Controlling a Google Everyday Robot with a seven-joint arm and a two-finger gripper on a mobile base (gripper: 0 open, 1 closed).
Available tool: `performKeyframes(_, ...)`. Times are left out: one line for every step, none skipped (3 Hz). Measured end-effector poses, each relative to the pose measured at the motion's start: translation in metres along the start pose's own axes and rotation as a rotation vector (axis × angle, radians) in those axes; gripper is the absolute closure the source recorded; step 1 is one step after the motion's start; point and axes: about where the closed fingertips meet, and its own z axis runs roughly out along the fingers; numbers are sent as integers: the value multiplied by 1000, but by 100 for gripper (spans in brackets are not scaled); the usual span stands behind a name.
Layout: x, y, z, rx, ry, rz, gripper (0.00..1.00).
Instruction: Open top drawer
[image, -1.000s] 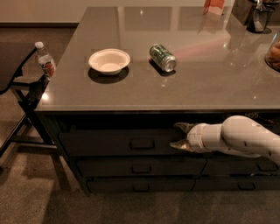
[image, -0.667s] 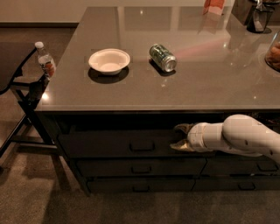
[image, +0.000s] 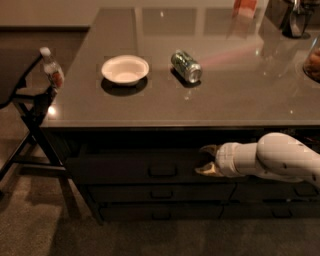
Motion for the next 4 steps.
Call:
performKeyframes(-2, -1, -3, 0, 0, 0, 81)
performKeyframes(-2, -1, -3, 0, 0, 0, 58)
performKeyframes(-2, -1, -3, 0, 0, 0, 35)
performKeyframes(-2, -1, -3, 0, 0, 0, 38)
